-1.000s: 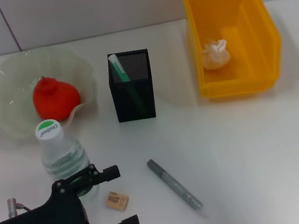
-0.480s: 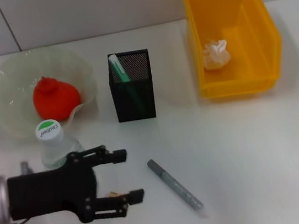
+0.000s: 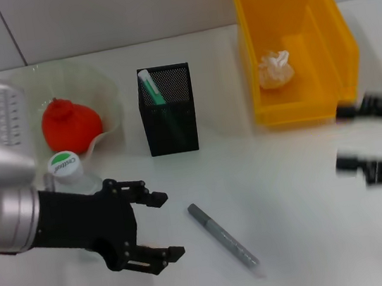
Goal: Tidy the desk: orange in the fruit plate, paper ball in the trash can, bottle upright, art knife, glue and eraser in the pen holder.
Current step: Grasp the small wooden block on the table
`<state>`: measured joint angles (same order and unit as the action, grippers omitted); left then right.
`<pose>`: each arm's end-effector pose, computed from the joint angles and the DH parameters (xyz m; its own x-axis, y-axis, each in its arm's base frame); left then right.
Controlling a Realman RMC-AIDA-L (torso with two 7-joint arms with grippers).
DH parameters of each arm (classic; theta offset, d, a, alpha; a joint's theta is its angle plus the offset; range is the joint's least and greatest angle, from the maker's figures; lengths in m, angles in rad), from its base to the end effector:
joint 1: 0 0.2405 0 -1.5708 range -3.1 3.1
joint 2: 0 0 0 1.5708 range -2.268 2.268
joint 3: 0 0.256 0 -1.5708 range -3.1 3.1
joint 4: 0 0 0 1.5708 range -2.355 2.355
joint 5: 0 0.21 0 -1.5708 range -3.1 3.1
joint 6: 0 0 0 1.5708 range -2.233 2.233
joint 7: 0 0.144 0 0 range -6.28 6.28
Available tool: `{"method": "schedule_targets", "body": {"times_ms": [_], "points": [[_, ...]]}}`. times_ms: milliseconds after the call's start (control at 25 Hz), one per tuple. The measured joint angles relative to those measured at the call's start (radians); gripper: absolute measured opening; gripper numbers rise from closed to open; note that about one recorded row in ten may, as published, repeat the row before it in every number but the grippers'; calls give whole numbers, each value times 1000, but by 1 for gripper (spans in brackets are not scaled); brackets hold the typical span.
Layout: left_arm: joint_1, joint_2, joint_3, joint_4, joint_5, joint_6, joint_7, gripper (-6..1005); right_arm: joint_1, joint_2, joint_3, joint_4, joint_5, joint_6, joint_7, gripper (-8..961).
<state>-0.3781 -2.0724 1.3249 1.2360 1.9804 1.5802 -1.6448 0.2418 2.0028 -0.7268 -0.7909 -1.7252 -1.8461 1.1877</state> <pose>-0.1951 0.2981 -0.0159 0.9845 0.0996 0.1444 0.1041 -0.9943 -0.0237 0.2989 0.2520 0.0663 0.7685 -0.1165 -0.6292 -0.3340 -0.9118 -0.2390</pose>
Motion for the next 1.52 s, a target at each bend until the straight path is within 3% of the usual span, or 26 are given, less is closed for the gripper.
{"method": "schedule_targets", "body": {"times_ms": [80,160,240,400,480,560,800,960,1040,1240,1280,1520], "points": [[-39,-1,68,84,100,-3,-88,841,29,-11,1,55,-125,0,-9,788],[-39,-1,68,84,100,-3,-88,841,43,-14,4,83,-166,7,-19,788],[-89,-5,135,102,175,-6,-149,842,62,-15,8,124,-218,31,-32,788],[-118,-5,178,115,223,-9,-196,842,71,-8,9,157,-252,74,-51,788],[-156,-6,272,160,307,-13,-253,842,71,-7,9,162,-258,79,-59,788],[-159,-6,291,175,319,-14,-257,841,71,-6,10,164,-264,79,-61,788],[-140,-6,402,295,433,-26,-258,841,72,-4,10,166,-274,79,-62,788],[-137,-6,412,305,441,-27,-267,842,72,-2,11,167,-276,79,-62,788],[-82,-3,459,409,460,-30,-286,842,72,1,11,167,-277,79,-62,788],[-55,-2,466,456,461,-29,-286,841,67,5,11,163,-277,79,-62,788],[-12,-1,489,525,465,-22,-290,841,67,6,11,163,-277,79,-63,788],[8,-1,540,553,524,-4,-401,841,64,8,22,167,-281,82,-75,788]]}}
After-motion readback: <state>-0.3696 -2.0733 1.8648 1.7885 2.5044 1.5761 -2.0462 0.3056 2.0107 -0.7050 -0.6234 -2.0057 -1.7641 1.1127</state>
